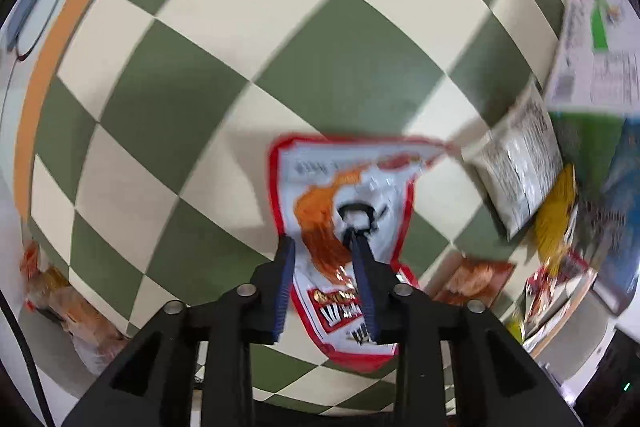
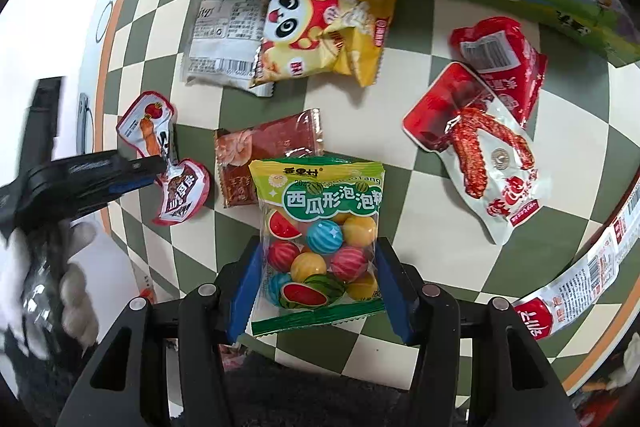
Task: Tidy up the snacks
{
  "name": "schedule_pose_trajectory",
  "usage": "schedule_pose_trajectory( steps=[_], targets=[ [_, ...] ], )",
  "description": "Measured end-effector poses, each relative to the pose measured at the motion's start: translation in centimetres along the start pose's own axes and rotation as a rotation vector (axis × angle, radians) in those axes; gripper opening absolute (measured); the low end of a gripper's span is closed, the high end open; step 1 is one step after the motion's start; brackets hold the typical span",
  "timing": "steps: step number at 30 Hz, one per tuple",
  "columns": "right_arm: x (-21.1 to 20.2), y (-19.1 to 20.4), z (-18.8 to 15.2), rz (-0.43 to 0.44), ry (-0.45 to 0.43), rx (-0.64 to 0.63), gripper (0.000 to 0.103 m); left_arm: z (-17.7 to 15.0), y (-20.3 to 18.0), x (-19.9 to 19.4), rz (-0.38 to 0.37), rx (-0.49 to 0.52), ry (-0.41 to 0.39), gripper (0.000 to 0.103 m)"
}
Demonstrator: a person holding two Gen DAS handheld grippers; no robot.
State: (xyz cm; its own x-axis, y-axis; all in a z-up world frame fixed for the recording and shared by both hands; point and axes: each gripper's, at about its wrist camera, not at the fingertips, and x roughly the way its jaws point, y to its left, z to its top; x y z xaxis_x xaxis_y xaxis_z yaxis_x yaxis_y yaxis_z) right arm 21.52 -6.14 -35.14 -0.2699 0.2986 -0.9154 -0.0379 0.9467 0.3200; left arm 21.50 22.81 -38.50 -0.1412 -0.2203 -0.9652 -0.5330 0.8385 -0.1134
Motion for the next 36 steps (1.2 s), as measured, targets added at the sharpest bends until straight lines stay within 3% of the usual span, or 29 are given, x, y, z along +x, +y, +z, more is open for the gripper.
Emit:
schedule_pose_trajectory(
  steps=[4,5,7,8,9,10,11,13,17,20,24,26,29,32,33,36],
  targets=[
    [0.1,0.3,0.0,0.002,0.001,-0.003,0.057,0.1,2.1,-1.1,-0.053,-0.031,-0.051,0.033],
    [0.1,0.4,0.0,0.003,0.001,-0.004,0.057,0.0,2.7,-1.1,-0.052,-0.039,-0.050,0.042],
    [0.2,0.6,0.0,0.001,0.001,-0.008,0.057,-0.3,2.9,-0.6,0.006,-0.020,-0.037,0.068],
    [0.2,0.5,-0.1,0.001,0.002,-0.009,0.057,-0.2,3.1,-0.1,0.022,-0.017,-0.013,0.088],
    [0.2,0.4,-0.1,0.003,0.004,-0.010,0.057,0.1,3.6,0.6,0.012,-0.018,0.040,0.097],
    [0.3,0.4,-0.1,0.004,0.006,-0.008,0.057,0.5,3.8,1.7,-0.029,-0.022,0.096,0.098],
    [0.3,0.4,-0.1,0.003,0.008,-0.009,0.057,0.4,3.6,1.6,-0.022,-0.004,0.077,0.098],
    [0.5,0.6,-0.1,0.004,0.014,-0.013,0.057,0.0,2.6,1.4,0.006,0.037,0.059,0.098],
    [0.6,0.8,-0.2,-0.005,0.009,-0.021,0.057,-0.5,1.2,1.3,-0.091,0.011,0.063,0.098],
    [0.7,0.4,-0.1,-0.010,0.008,-0.010,0.057,-1.0,-0.7,2.4,-0.095,0.008,0.088,0.099],
    [1.1,-0.4,-0.1,-0.024,0.012,0.010,0.057,-1.6,-4.4,3.3,0.071,0.118,0.026,0.099],
    [1.2,-0.7,-0.1,-0.024,0.011,0.019,0.057,-2.3,-5.0,3.5,0.133,0.146,0.002,0.091],
    [0.9,-1.0,-0.2,-0.025,0.001,0.026,0.057,-2.8,-6.0,1.8,0.136,0.189,-0.051,0.055],
    [0.6,-1.2,-0.1,-0.018,-0.010,0.035,0.057,-3.9,-6.2,1.4,0.133,0.219,-0.054,0.044],
    [0.5,-1.3,0.0,-0.015,-0.013,0.039,0.057,-4.0,-7.7,1.7,0.133,0.228,-0.052,0.043],
    [0.4,-1.3,0.0,-0.011,-0.016,0.038,0.057,-4.6,-7.5,1.4,0.130,0.242,-0.055,0.041]
  ],
)
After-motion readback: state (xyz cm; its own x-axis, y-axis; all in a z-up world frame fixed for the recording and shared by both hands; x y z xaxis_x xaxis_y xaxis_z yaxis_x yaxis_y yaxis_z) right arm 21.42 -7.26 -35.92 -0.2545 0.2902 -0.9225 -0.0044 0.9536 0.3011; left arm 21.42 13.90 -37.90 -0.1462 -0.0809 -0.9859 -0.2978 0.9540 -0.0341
